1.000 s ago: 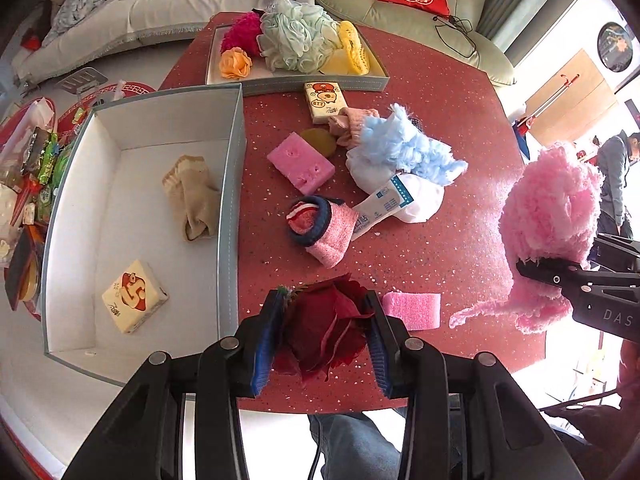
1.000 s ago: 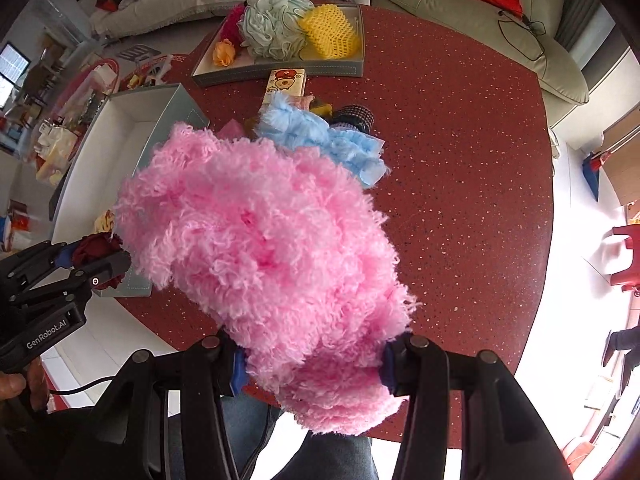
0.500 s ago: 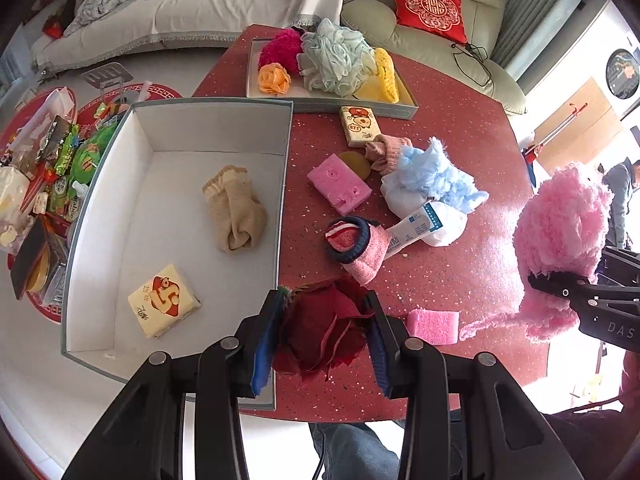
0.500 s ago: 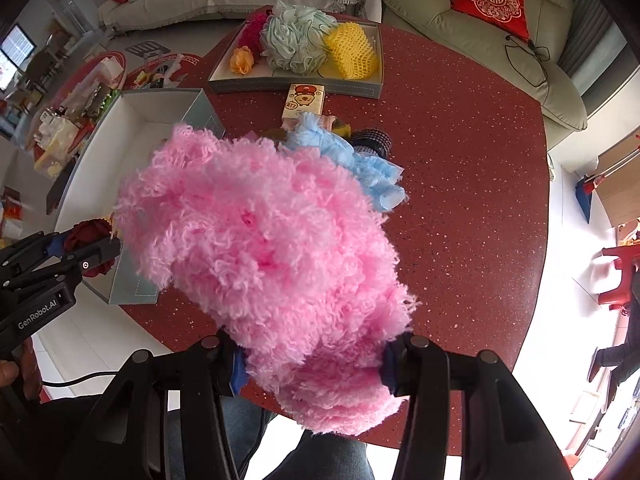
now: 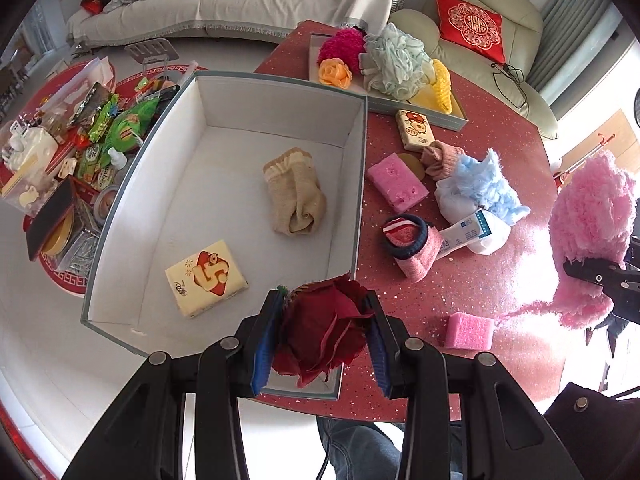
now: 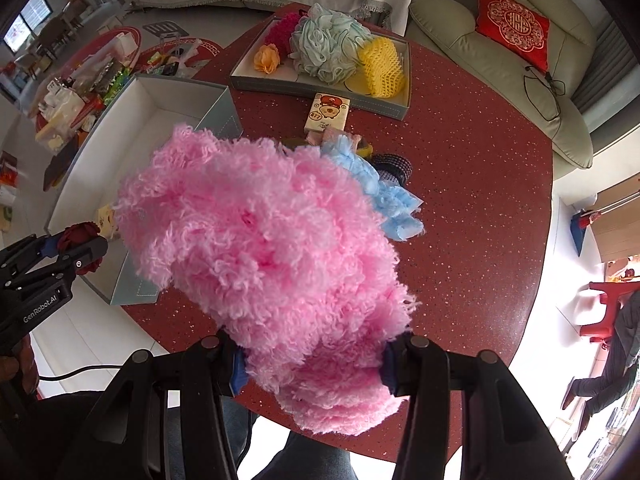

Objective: Organize soft objects
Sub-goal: 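Carry the rose and pink yarn over the white box and release both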

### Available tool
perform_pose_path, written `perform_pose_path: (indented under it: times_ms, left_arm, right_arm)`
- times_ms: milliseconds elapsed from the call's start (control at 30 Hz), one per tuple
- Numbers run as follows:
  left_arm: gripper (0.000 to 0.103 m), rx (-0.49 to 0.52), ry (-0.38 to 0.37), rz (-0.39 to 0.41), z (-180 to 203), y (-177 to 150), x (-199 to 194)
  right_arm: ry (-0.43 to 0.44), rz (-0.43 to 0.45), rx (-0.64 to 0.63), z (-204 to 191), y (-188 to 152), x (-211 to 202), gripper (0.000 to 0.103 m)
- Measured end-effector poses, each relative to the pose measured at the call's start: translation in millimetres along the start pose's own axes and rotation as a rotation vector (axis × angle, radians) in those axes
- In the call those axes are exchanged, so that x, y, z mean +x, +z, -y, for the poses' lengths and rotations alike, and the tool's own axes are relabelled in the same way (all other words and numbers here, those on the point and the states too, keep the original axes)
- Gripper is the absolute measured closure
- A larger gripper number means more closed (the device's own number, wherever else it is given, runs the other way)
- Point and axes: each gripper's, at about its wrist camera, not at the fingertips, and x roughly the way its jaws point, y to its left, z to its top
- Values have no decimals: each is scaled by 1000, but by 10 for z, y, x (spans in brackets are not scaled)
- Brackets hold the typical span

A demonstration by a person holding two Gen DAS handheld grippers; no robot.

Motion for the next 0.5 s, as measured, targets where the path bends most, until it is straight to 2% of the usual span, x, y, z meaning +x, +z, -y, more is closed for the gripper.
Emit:
perform_pose_path:
  times_ms: [367, 500]
  left_arm:
    - [61, -79, 15, 14, -273, -30, 46]
    - [61, -108, 21, 19, -369, -19, 45]
  right_arm:
    - [-16, -2, -103, -274, 168, -13, 50]
    - [-19, 28, -142, -374, 273, -63, 50]
